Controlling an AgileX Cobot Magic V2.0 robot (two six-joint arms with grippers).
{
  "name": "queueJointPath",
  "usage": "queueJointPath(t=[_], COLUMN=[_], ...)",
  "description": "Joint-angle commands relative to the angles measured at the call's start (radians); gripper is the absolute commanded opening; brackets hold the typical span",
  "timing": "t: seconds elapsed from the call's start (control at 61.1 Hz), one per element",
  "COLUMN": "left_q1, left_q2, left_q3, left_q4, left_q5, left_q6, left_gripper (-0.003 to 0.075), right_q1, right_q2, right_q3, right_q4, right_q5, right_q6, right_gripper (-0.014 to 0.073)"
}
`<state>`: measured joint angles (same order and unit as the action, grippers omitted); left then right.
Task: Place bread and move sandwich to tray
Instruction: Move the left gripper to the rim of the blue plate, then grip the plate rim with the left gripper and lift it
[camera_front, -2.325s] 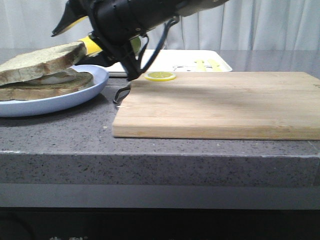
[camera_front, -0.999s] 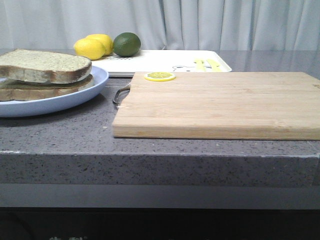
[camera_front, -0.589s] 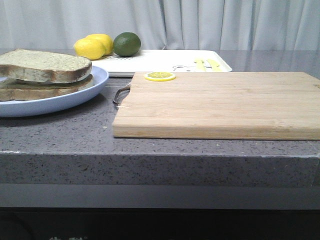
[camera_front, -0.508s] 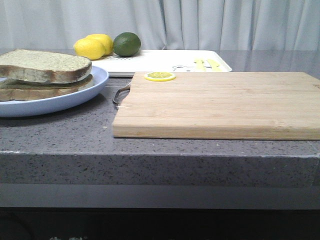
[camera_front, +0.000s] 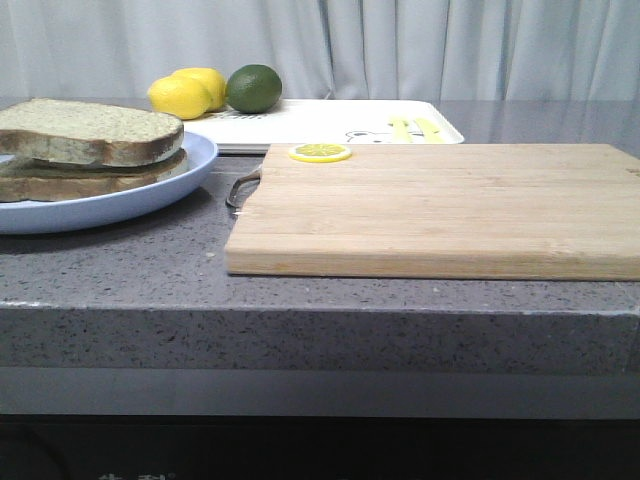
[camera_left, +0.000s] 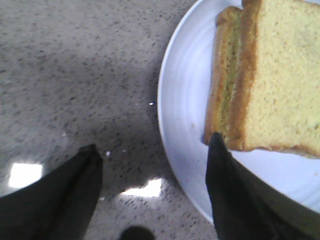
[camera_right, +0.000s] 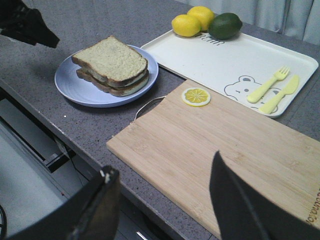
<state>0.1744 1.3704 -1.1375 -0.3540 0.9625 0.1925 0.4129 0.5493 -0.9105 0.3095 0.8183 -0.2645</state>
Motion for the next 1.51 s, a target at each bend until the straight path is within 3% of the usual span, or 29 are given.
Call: queueJointPath(t=[0.0,0.688,0.786,0.966,1.081,1.49], left_q1=[0.007,0.004,0.004,0.004,0.004,0.004], left_q2=[0.046,0.258,0.258,0.258,0.258,0.258], left_q3=[-0.058,-0.136,-0.136,-0.136,-0.136,-0.136], left_q4=[-0.108,-0.156,-0.156,-0.156,-0.156,-0.166], left_q5=[-0.034,-0.045,-0.050,-0.050,-0.050,-0.068], left_q6=[0.051,0.051,0.051,0.051,0.051,0.051], left_gripper=[0.0440,0.0431,0.0356,0.0141,0.0062,-0.0020], right_q1=[-0.006,-0.006,-0.006,-0.006,-0.006,-0.006], right_q2=[0.003,0.003,0.003,0.003,0.003,0.003], right_q3=[-0.022,-0.022,-0.022,-0.022,-0.022,-0.022], right_q4=[0.012,0.012,0.012,0.012,0.012,0.012], right_q5=[-0.076,-0.076,-0.076,-0.076,-0.076,-0.076], right_q6=[-0.003,-0.003,-0.003,-0.003,-0.003,-0.003], right_gripper=[0.0424,0.0424,0.0424,0.0424,0.0424,0.0424])
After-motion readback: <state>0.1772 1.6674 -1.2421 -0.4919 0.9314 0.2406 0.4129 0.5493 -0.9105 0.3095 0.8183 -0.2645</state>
